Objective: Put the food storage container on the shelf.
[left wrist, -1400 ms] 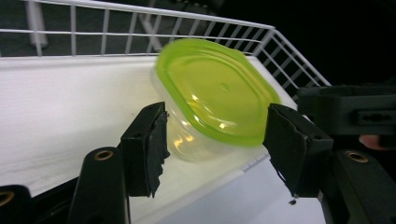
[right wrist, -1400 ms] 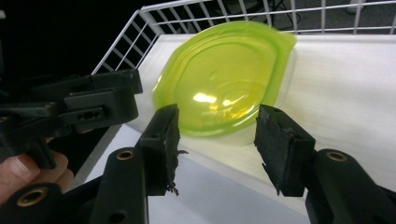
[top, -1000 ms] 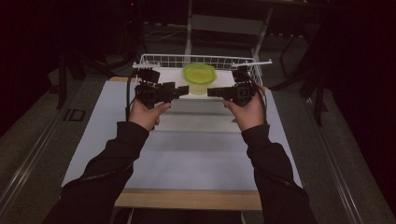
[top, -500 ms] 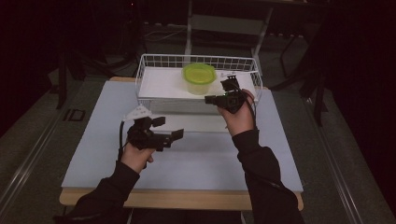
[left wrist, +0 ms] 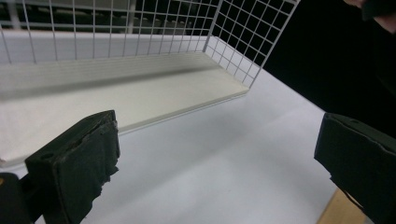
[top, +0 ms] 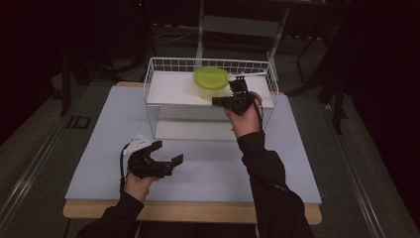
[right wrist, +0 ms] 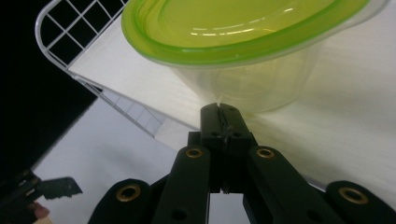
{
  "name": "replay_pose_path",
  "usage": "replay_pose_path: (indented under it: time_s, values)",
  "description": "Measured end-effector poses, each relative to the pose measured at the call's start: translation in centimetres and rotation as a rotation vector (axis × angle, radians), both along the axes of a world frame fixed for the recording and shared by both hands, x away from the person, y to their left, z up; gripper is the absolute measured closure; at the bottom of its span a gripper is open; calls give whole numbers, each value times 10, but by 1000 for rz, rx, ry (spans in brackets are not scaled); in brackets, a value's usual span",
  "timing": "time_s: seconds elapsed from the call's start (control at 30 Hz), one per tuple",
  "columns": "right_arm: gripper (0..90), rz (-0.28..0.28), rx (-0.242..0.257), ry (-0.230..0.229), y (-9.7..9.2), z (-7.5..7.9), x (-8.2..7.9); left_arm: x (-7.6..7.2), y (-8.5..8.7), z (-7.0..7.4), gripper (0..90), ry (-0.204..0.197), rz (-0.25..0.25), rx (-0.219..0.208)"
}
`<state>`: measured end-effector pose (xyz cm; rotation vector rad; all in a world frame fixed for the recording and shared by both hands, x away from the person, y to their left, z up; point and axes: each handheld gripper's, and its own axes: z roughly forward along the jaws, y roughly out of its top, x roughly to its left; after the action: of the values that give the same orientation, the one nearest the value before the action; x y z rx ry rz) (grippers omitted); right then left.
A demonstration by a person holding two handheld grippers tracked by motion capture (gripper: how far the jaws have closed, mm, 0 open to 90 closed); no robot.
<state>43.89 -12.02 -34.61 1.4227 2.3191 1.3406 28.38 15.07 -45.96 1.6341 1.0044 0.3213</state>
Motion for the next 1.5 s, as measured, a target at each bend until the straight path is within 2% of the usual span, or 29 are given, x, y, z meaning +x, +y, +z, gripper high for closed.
replay_pose_path:
  time_s: [0.13, 0.2, 0.33, 0.5, 0.63, 0.73, 0.8, 0.87, 1.0, 1.07, 1.1, 1.13, 1.17, 1.2, 1.27, 1.33, 1.4, 1.5]
  values:
    - [890, -18, -14, 4, 7, -2, 6, -4, -5, 0, 11, -18, -21, 11]
    - [885, -18, -12, 9, 10, -2, 8, -6, -7, 0, 11, -29, -29, 30]
    - [880, -15, -7, 5, 12, 0, 6, -7, -7, 1, 10, -38, -36, 19]
    - [851, 19, 8, -11, 9, 4, -7, -8, -6, 2, 10, -43, -39, 17]
    - [804, 48, 9, -43, 3, 6, -22, -7, -5, 3, 11, -43, -34, 14]
    - [768, 46, 2, -57, -1, 5, -31, -7, -4, 4, 11, -44, -41, 6]
    - [718, 45, 22, -74, -11, 2, -43, -7, -3, 4, 11, -49, -50, 4]
    - [664, 57, -2, -109, -17, -2, -51, -8, -3, 5, 10, -62, -59, 7]
    - [535, 93, -17, -132, -26, -15, -67, -9, -6, 5, 11, -75, -80, 11]
    - [492, 103, -14, -129, -30, -24, -75, -10, -7, 4, 10, -82, -105, 13]
    - [461, 104, -16, -133, -31, -28, -78, -11, -9, 4, 10, -100, -132, 18]
    - [461, 104, -16, -133, -31, -28, -78, -11, -9, 4, 10, -100, -132, 18]
    - [422, 109, -17, -138, -35, -36, -85, -11, -10, 4, 10, -103, -138, 25]
    - [380, 111, -11, -139, -37, -39, -88, -12, -10, 4, 10, -103, -145, 21]
    - [358, 114, -12, -140, -41, -46, -94, -12, -10, 3, 10, -103, -155, 17]
    - [281, 127, -5, -141, -45, -53, -101, -13, -11, 2, 10, -99, -160, 16]
    - [271, 152, -9, -143, -48, -58, -107, -14, -11, 2, 10, -96, -167, 21]
    - [256, 156, -5, -147, -53, -63, -110, -14, -11, 2, 11, -95, -171, 23]
